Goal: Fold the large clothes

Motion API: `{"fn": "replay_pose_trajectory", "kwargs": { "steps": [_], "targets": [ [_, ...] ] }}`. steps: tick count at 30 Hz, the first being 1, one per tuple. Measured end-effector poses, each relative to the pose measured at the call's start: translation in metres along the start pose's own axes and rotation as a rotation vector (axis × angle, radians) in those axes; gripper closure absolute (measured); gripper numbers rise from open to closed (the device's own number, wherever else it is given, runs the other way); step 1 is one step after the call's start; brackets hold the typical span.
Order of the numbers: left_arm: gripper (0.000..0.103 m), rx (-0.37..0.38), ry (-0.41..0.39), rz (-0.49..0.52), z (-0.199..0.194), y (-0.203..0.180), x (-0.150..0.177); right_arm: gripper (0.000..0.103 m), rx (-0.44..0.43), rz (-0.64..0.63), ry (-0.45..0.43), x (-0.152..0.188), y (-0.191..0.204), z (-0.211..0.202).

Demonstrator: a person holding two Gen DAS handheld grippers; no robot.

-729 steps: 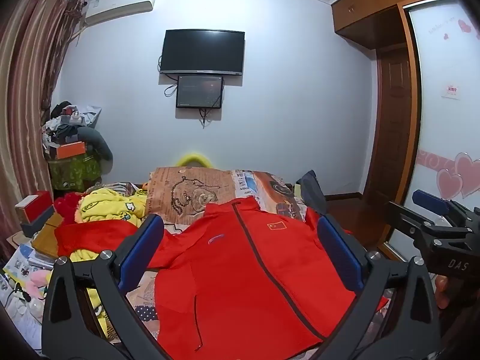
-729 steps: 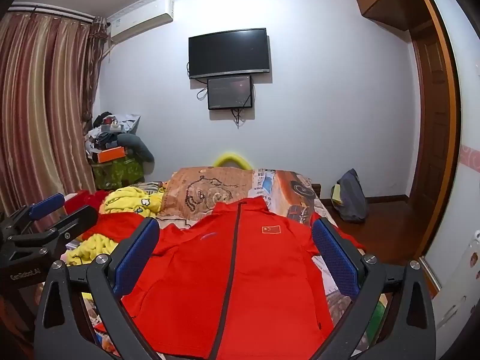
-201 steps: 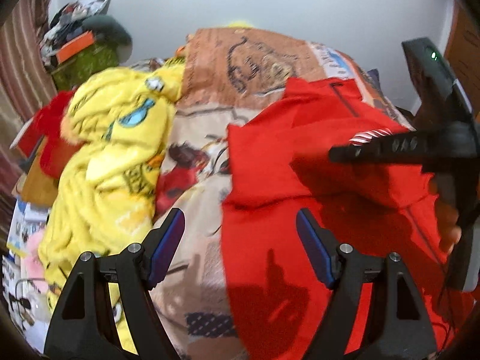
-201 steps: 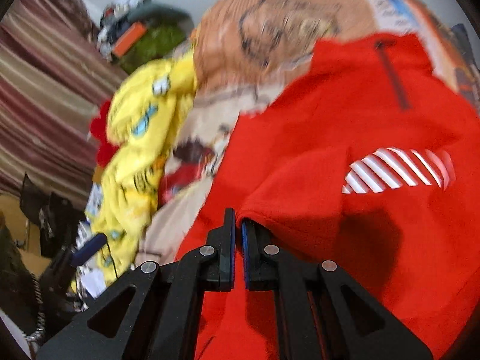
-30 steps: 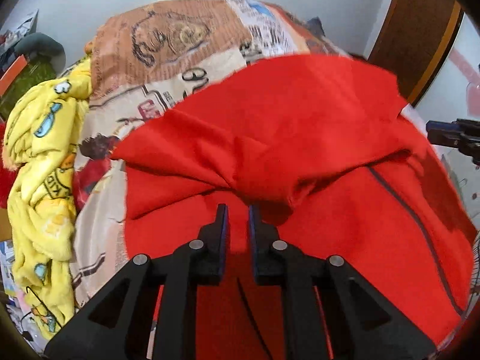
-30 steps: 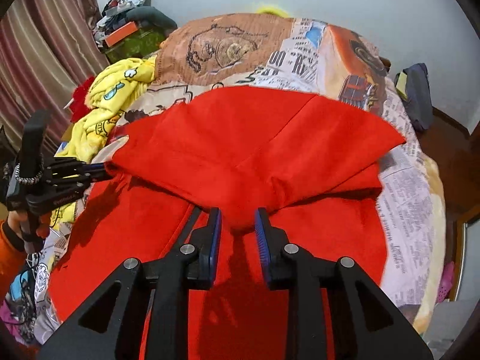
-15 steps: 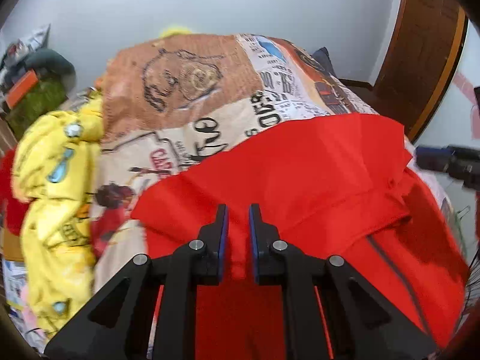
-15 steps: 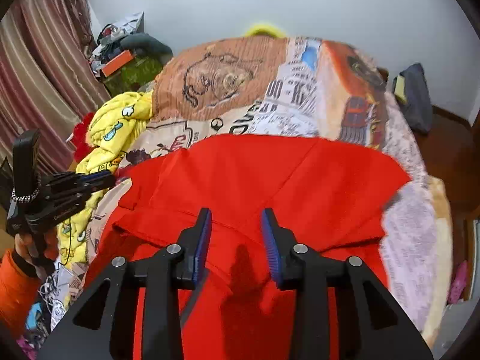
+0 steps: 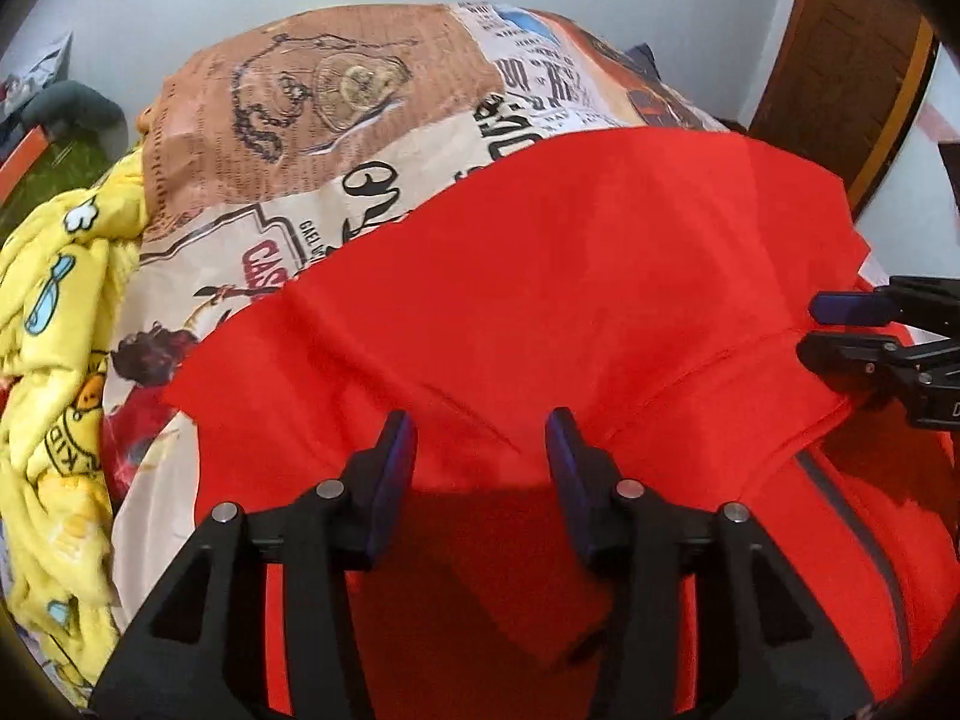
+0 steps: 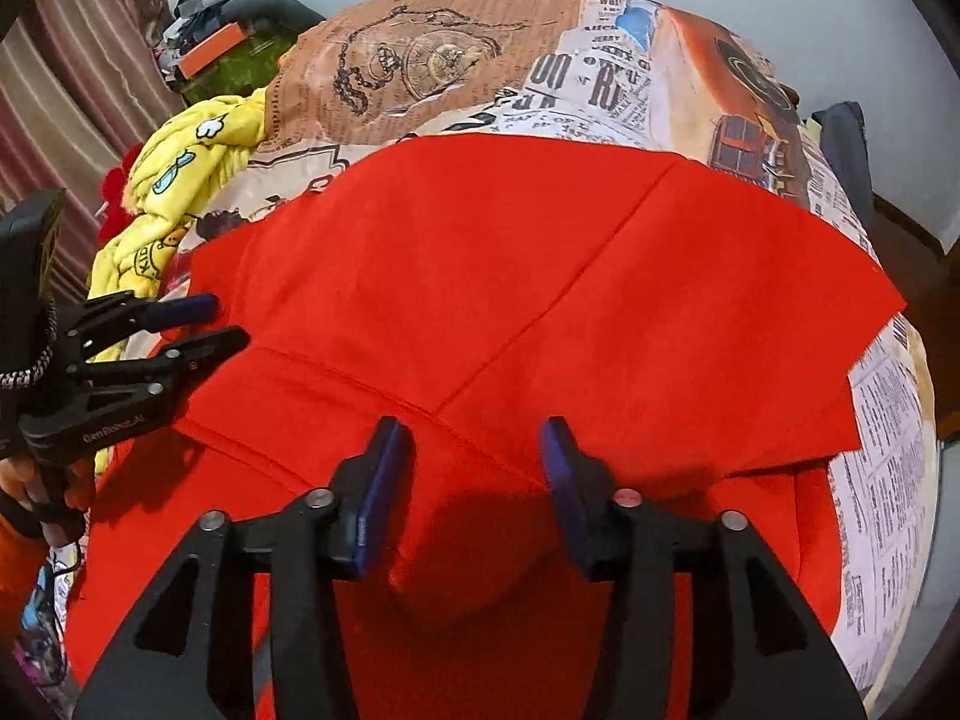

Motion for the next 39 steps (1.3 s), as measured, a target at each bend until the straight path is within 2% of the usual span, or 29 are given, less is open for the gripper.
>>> {"fn": "replay_pose_trajectory", "kwargs": {
  "steps": [1,3,7,11,15,21,25,32,34,37,39],
  "targets": [
    [0.057,-0.001,-0.003,-0.008,-0.003,0.003,0.002,0.042,0.024,0.002,0.003,0.001,-0.004,-0.002],
    [0.056,-0.019,-0.008,-0.011,-0.008,0.008,0.006,0.032,0.080,0.006,-0.002,0.003,-0.011,-0.006],
    [0.044,-0.080,-0.003,-0.018,-0.020,0.024,0.019,0.031,0.103,0.009,0.006,0.011,-0.018,-0.016],
    [0.031,-0.110,-0.006,-0.059,-0.036,0.041,0.032,0.031,0.167,-0.009,-0.002,0.019,-0.025,-0.034],
    [0.031,-0.154,0.020,-0.036,-0.055,0.053,0.046,0.031,0.201,-0.019,-0.023,0.023,-0.029,-0.053],
    [0.030,-0.167,0.010,-0.063,-0.089,0.064,0.059,0.031,0.228,0.003,-0.045,0.035,-0.034,-0.085],
    [0.020,-0.145,0.021,-0.106,-0.109,0.071,0.074,0.031,0.220,0.029,-0.035,0.050,-0.036,-0.101],
    [0.020,-0.077,0.128,-0.178,-0.115,0.077,0.123,0.031,0.217,0.062,0.016,0.089,-0.043,-0.112],
    [0.020,-0.050,0.174,-0.222,-0.114,0.079,0.143,0.031,0.211,0.092,0.046,0.103,-0.047,-0.112],
    [0.020,-0.050,0.218,-0.257,-0.111,0.082,0.166,0.031,0.216,0.145,0.089,0.124,-0.053,-0.112],
    [0.020,-0.032,0.242,-0.297,-0.110,0.082,0.180,0.031,0.204,0.181,0.078,0.131,-0.057,-0.115]
  ]
}}
Point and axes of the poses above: each gripper's, at about its wrist camera, not at the fingertips, and z roughly the way its jaws point, y to its left, x to its underside, the point moved 9 cm from there along z, roughly the way its jaws point, and after that the axes turned 10 degrees about -y, right-handed, at the moved point
